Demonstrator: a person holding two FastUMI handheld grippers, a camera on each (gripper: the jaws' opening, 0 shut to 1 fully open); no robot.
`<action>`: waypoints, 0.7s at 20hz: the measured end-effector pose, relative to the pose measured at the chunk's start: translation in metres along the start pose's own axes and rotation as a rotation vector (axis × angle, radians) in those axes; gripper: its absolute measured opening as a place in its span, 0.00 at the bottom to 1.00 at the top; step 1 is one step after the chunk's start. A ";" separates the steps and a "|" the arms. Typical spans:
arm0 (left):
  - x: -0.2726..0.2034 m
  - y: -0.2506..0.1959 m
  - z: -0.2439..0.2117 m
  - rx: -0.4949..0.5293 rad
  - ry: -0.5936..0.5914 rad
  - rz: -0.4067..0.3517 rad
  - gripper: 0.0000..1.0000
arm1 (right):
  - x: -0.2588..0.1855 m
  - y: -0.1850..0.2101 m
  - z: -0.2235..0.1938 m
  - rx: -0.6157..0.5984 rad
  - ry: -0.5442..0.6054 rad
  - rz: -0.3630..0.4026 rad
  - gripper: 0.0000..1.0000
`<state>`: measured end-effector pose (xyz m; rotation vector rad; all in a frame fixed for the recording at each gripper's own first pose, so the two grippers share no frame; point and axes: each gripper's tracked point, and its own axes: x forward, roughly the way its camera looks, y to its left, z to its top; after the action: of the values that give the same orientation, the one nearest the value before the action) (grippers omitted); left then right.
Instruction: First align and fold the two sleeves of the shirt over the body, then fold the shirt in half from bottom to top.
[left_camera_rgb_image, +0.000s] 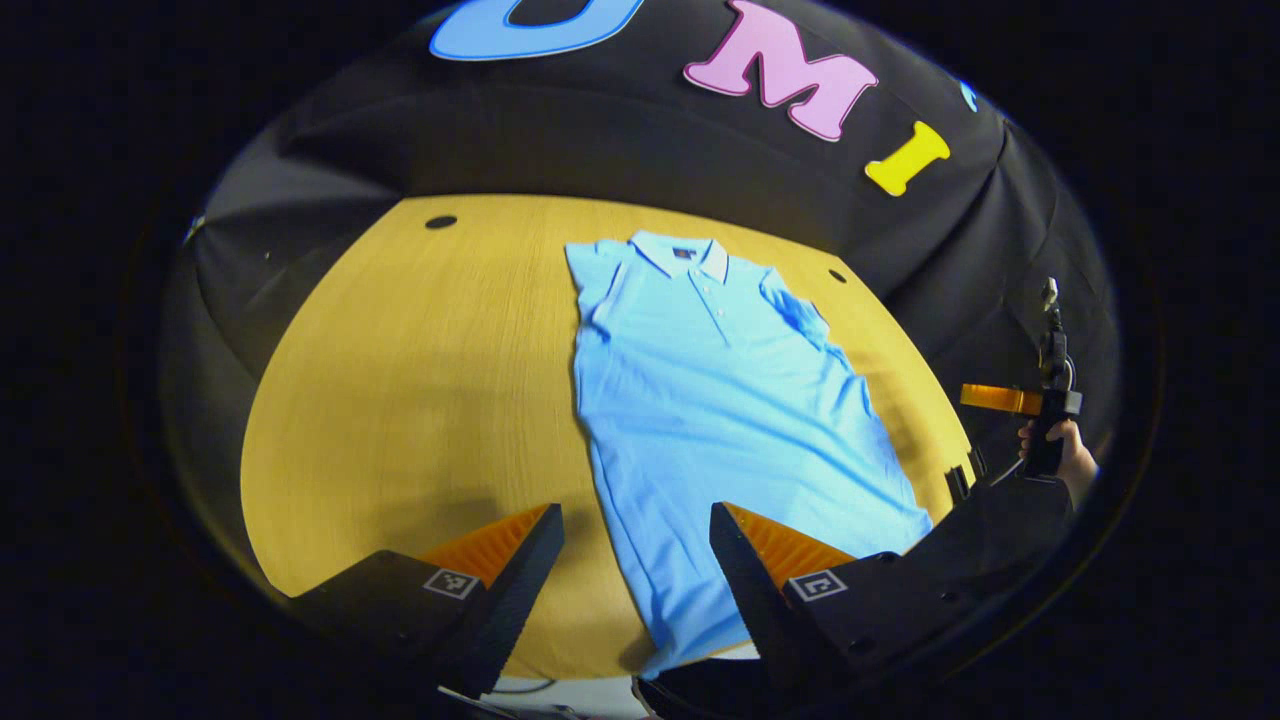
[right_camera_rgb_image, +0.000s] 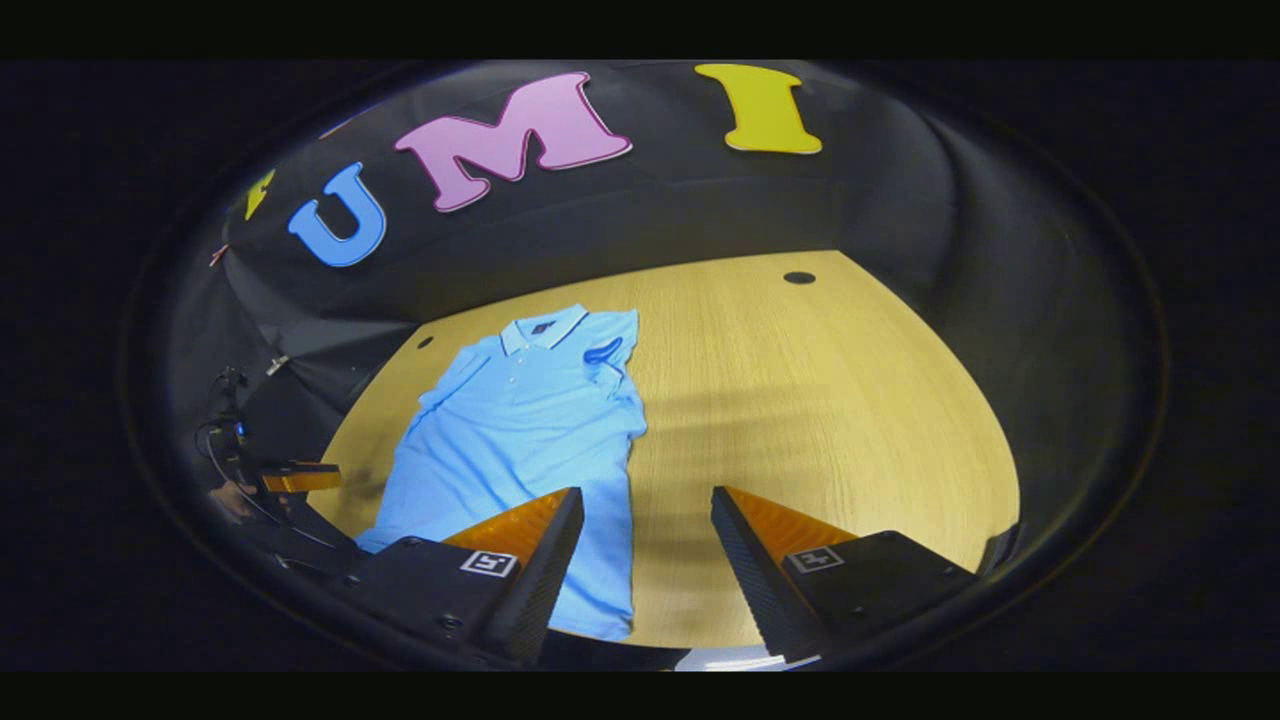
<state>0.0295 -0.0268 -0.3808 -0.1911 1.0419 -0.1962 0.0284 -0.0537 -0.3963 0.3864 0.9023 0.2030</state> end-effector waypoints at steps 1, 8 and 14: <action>-0.004 -0.005 -0.015 -0.013 0.024 -0.015 0.96 | -0.002 0.002 -0.015 0.018 0.023 0.006 0.82; -0.007 -0.029 -0.081 0.010 0.163 -0.067 0.96 | -0.018 0.017 -0.117 0.113 0.211 0.057 0.82; -0.004 -0.032 -0.108 0.028 0.236 -0.082 0.96 | -0.013 0.022 -0.170 0.169 0.361 0.040 0.82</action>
<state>-0.0685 -0.0632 -0.4224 -0.1885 1.2660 -0.3135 -0.1145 0.0026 -0.4729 0.5354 1.2729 0.2385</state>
